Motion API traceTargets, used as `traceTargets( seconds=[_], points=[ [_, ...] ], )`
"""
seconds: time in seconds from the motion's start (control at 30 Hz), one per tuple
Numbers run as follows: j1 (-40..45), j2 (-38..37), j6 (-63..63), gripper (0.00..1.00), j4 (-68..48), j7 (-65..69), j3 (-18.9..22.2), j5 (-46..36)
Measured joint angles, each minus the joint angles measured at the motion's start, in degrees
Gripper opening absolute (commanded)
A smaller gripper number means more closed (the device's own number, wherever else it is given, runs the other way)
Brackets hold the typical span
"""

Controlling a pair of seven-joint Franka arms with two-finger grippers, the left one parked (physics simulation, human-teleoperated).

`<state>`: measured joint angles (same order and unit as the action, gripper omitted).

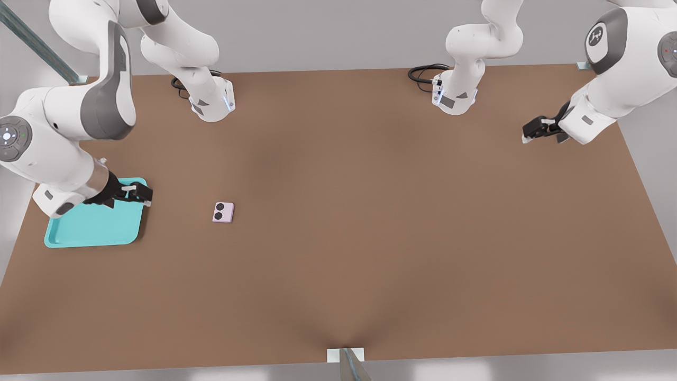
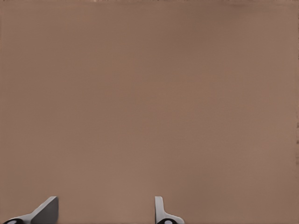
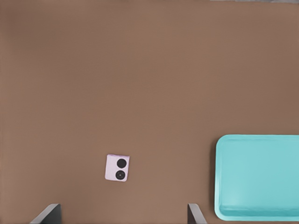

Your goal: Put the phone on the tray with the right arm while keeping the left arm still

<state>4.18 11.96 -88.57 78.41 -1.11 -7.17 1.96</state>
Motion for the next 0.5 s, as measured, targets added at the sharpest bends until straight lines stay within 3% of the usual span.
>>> traceTargets(
  seconds=[0.17, 0.5],
  points=[
    [-1.4, 4.2, -3.9, 1.0, 2.1, -0.5, -3.1, -0.1],
    [-6.5, 5.4, -25.6, 1.0, 31.7, -9.0, -5.4, 0.2]
  ],
)
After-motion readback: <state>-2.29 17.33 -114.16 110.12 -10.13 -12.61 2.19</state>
